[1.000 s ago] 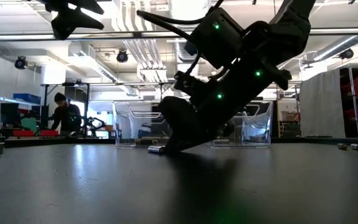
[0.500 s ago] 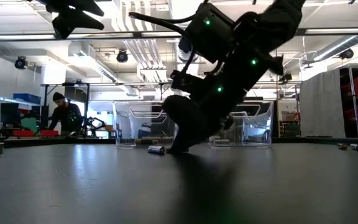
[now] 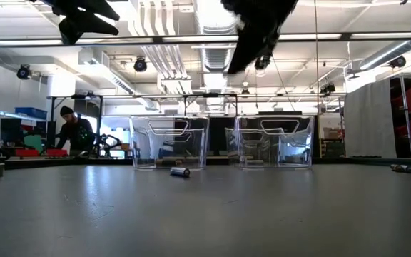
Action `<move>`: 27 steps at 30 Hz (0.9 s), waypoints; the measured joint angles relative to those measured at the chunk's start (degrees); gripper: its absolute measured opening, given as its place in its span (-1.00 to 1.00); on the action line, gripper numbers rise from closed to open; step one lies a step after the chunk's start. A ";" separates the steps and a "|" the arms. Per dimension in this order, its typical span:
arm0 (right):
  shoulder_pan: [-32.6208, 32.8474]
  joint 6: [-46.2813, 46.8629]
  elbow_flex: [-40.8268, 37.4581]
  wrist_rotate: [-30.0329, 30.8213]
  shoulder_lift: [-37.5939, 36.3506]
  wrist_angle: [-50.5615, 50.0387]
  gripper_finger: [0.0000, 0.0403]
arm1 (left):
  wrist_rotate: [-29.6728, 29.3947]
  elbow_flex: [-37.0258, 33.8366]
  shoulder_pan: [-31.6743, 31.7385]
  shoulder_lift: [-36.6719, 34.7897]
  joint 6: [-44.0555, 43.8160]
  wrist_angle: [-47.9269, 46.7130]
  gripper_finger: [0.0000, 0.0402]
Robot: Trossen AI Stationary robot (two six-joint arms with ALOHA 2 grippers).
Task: Sort batteries
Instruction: Put the white battery into the right transparent bin
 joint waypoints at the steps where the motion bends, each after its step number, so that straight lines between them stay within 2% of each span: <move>1: -1.25 -1.31 0.00 0.06 -1.89 -0.40 -0.84 | 0.00 0.00 0.01 -0.04 -0.20 0.12 -0.23; 4: -6.45 -5.96 -0.70 -0.64 -6.07 -0.75 -0.84 | 0.00 0.00 -0.01 -0.07 -0.41 0.06 -0.23; 7: -12.23 -11.08 -1.03 -1.30 -6.78 -1.08 -0.84 | 0.02 0.00 -0.01 -0.02 -0.76 0.06 -0.23; 9: -16.30 -14.44 -1.04 -4.35 -6.16 -0.94 -0.84 | 0.04 0.00 -0.01 -0.02 -1.39 0.06 -0.23; 13: -25.12 -16.83 -0.99 -15.26 -1.92 -1.09 -0.84 | 0.08 0.00 -0.01 -0.02 -3.67 0.06 -0.23; 16: -30.21 -19.46 -1.05 -17.86 1.99 -1.28 -0.84 | 0.16 0.00 -0.01 0.00 -5.76 0.00 -0.23; 22: -33.48 -34.67 -1.05 -21.18 9.42 -1.63 -0.84 | 0.28 0.00 -0.01 0.00 -10.78 -1.01 -0.23; 27: -35.40 -36.47 -1.05 -22.41 14.82 -1.46 -0.84 | 0.35 0.00 -0.01 0.04 -12.70 -1.36 -0.23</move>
